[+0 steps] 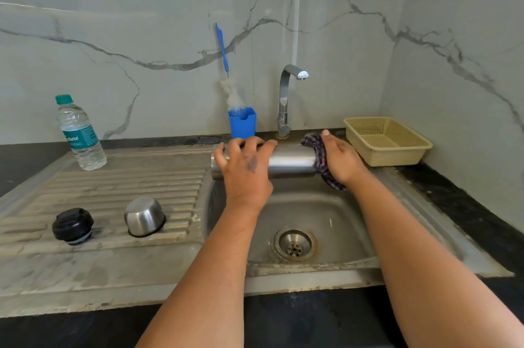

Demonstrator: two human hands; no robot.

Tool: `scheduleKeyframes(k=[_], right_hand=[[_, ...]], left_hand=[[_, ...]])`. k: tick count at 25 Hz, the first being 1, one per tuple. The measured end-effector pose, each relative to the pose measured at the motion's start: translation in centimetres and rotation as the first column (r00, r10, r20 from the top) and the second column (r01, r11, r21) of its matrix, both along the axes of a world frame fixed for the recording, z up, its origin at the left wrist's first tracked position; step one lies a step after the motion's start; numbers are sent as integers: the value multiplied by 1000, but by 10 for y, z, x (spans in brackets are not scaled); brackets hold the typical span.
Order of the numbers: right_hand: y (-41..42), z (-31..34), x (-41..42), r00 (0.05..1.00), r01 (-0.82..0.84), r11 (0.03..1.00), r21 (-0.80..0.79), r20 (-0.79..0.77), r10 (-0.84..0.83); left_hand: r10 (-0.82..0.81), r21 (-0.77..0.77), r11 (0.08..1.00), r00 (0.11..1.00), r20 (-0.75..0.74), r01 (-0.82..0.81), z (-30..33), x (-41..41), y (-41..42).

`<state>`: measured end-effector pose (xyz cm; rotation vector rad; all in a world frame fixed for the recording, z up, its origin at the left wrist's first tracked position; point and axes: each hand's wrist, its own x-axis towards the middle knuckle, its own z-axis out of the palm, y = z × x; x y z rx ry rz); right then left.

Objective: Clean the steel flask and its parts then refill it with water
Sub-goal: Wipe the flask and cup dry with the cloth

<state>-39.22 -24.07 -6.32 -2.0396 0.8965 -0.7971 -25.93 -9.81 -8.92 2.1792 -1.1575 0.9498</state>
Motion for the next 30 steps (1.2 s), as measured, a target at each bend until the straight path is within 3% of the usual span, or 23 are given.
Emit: scheduleKeyframes(k=[3,6,8,10,12,13,14,16,18,22,25,28,30], right_hand=[[28,-1,11,995,-90,903,-421,8,103],[24,-3,18,990,-115,828,-549,8,143],[11,1,11,992,-96,879,-468,28,123],[-5,6,-4,988,-124,980,-155,72,136],[-19,4,-16,983,-164,971,172,105,148],[-20,4,-18,988,-149,967,209,68,138],[-17,4,-18,991,-132,976,176,25,129],[-5,5,-12,993,-109,993,-41,-57,107],[11,11,-7,984,-168,972,-162,26,174],[9,18,-20,900,-326,940,-102,271,341],[5,25,-32,872,-363,931,-33,341,352],[0,23,-29,912,-295,955,-17,293,287],[-3,20,-23,939,-242,959,148,283,194]], left_hand=[[99,36,995,975,-199,-94,0,12,9],[79,30,997,947,-312,-73,6,14,13],[52,36,998,973,-224,-45,5,5,10],[13,38,999,995,-104,-9,4,-2,4],[-34,50,998,999,-28,35,0,-3,-2],[-40,58,997,999,-14,41,-2,-2,-3],[-33,59,998,999,-19,34,-3,-1,-3],[3,44,999,995,-98,1,-5,4,0],[15,9,1000,973,-232,-13,-5,10,5],[-19,-3,1000,920,-391,19,1,14,8],[-82,18,994,864,-498,105,1,8,5],[-48,-3,999,936,-349,50,4,2,5],[22,-43,999,988,-153,-29,6,1,5]])
